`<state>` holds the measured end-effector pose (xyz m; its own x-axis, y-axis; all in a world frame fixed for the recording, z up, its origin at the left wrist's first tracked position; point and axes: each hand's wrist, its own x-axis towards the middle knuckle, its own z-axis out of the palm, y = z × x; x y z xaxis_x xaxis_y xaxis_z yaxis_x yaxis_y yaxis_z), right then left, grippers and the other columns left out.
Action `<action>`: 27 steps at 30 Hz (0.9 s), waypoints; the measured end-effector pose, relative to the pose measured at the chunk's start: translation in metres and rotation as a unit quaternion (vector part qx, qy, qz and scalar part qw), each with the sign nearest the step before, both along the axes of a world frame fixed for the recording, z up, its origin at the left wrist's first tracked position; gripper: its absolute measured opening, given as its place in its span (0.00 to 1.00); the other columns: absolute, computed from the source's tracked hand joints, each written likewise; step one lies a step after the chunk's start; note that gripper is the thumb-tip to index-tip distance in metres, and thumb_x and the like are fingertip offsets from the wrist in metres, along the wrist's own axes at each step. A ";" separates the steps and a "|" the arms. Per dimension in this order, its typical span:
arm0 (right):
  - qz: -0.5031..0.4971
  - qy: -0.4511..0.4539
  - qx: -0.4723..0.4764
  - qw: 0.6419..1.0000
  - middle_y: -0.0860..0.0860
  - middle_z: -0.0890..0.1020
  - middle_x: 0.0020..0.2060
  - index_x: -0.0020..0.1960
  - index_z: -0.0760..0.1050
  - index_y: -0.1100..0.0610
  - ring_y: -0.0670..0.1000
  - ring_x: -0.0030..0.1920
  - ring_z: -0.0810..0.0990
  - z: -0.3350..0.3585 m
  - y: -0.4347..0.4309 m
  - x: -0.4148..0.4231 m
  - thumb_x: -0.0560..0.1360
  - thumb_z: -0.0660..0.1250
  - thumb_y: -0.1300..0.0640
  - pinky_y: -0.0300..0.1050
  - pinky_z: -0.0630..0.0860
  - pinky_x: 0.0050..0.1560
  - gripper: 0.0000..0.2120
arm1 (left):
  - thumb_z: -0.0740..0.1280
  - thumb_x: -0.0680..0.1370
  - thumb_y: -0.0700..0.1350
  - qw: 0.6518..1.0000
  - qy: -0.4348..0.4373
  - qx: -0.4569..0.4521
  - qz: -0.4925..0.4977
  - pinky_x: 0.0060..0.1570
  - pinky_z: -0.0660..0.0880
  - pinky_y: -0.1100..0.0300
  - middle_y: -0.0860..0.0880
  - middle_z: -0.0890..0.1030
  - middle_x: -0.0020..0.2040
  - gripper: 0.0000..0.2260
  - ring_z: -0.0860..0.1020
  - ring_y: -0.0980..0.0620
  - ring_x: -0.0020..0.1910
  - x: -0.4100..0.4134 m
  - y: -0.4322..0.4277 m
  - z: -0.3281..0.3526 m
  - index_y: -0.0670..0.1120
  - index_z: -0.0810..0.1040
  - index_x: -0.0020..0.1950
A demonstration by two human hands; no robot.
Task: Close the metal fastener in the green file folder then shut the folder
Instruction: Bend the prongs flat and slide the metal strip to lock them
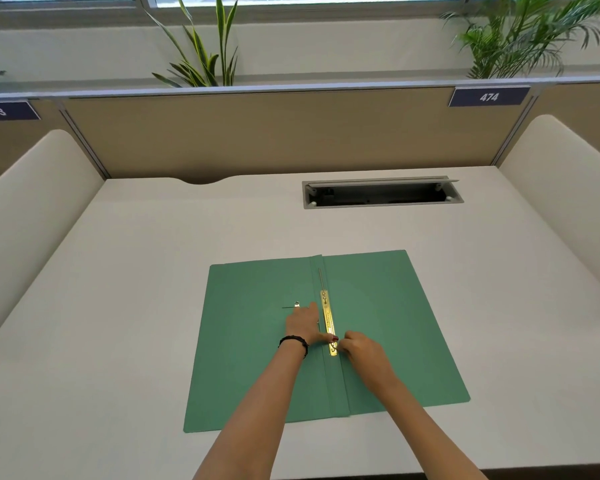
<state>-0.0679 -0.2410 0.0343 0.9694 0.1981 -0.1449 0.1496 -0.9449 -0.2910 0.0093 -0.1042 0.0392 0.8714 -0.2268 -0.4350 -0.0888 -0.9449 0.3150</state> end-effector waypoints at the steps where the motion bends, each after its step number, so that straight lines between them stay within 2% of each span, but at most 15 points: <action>1: -0.002 0.005 -0.002 1.000 0.50 0.68 0.39 0.53 0.77 0.58 0.50 0.39 0.69 0.000 0.000 0.000 0.78 0.57 0.62 0.41 0.62 0.37 0.10 | 0.72 0.70 0.60 1.000 -0.002 0.001 0.000 0.58 0.75 0.49 0.42 0.77 0.60 0.32 0.73 0.43 0.62 0.000 0.000 0.000 0.40 0.69 0.63; 5: -0.016 0.036 -0.003 0.999 0.51 0.68 0.39 0.51 0.77 0.61 0.51 0.38 0.67 -0.001 0.005 -0.005 0.78 0.57 0.65 0.42 0.60 0.32 0.10 | 0.72 0.70 0.61 1.000 -0.010 0.003 0.000 0.58 0.75 0.50 0.42 0.77 0.61 0.32 0.73 0.43 0.62 -0.002 -0.001 0.000 0.41 0.69 0.63; 9: -0.062 0.067 0.032 0.995 0.52 0.70 0.38 0.46 0.76 0.65 0.52 0.38 0.68 -0.001 0.018 -0.010 0.78 0.55 0.64 0.43 0.63 0.38 0.11 | 0.72 0.69 0.61 1.000 -0.011 -0.004 0.006 0.57 0.75 0.50 0.43 0.77 0.61 0.32 0.74 0.44 0.61 -0.001 0.000 -0.001 0.41 0.69 0.62; 14: -0.077 0.084 0.049 0.992 0.54 0.71 0.36 0.37 0.69 0.58 0.53 0.36 0.69 0.000 0.026 -0.017 0.78 0.56 0.63 0.42 0.63 0.37 0.11 | 0.72 0.69 0.60 1.000 -0.007 -0.018 0.015 0.58 0.75 0.51 0.43 0.77 0.60 0.31 0.74 0.45 0.61 -0.001 0.000 -0.002 0.41 0.70 0.62; 18: -0.082 0.079 0.069 0.991 0.54 0.72 0.33 0.35 0.70 0.59 0.54 0.34 0.69 0.000 0.025 -0.016 0.76 0.57 0.62 0.42 0.65 0.35 0.12 | 0.73 0.71 0.57 0.997 0.006 -0.062 0.042 0.56 0.73 0.53 0.44 0.77 0.58 0.23 0.74 0.46 0.59 0.001 0.003 -0.006 0.43 0.72 0.56; 20: -0.080 0.081 0.090 0.989 0.54 0.73 0.30 0.33 0.70 0.59 0.54 0.32 0.69 0.002 0.020 -0.011 0.75 0.59 0.61 0.42 0.65 0.34 0.12 | 0.72 0.73 0.54 0.992 0.025 -0.113 0.058 0.53 0.73 0.54 0.45 0.77 0.52 0.19 0.74 0.47 0.53 0.002 0.008 -0.006 0.43 0.73 0.56; 22: -0.075 0.085 0.122 0.986 0.55 0.73 0.29 0.32 0.72 0.61 0.53 0.31 0.68 0.003 0.014 -0.004 0.74 0.61 0.60 0.42 0.64 0.33 0.12 | 0.69 0.76 0.51 0.969 0.067 -0.220 0.085 0.46 0.73 0.59 0.48 0.75 0.48 0.16 0.73 0.51 0.48 0.001 0.018 -0.005 0.43 0.74 0.58; 24: -0.080 0.081 0.166 0.979 0.55 0.73 0.28 0.31 0.71 0.59 0.52 0.31 0.67 0.003 0.007 0.002 0.73 0.62 0.59 0.43 0.62 0.32 0.12 | 0.65 0.79 0.46 0.914 0.075 -0.370 0.151 0.41 0.74 0.68 0.48 0.77 0.50 0.09 0.76 0.52 0.46 -0.003 0.037 -0.004 0.46 0.74 0.58; 25: -0.087 0.077 0.190 0.975 0.57 0.74 0.29 0.32 0.71 0.61 0.53 0.31 0.68 0.003 0.004 0.005 0.73 0.63 0.59 0.44 0.63 0.33 0.12 | 0.63 0.80 0.44 0.878 0.040 -0.427 0.212 0.38 0.75 0.70 0.47 0.77 0.51 0.06 0.78 0.53 0.44 -0.008 0.048 -0.003 0.46 0.75 0.57; 27: -0.105 0.063 0.232 0.965 0.60 0.79 0.33 0.36 0.75 0.65 0.57 0.35 0.74 -0.002 -0.001 0.010 0.74 0.64 0.60 0.46 0.69 0.37 0.11 | 0.61 0.81 0.39 0.808 -0.071 -0.467 0.352 0.32 0.74 0.74 0.44 0.78 0.50 0.06 0.78 0.50 0.41 -0.017 0.076 -0.006 0.43 0.75 0.56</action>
<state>-0.0579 -0.2422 0.0325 0.9759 0.0700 -0.2068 -0.0956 -0.7145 -0.6931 -0.0080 -0.0283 0.0333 0.9535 0.1759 -0.2448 0.2693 -0.1326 0.9539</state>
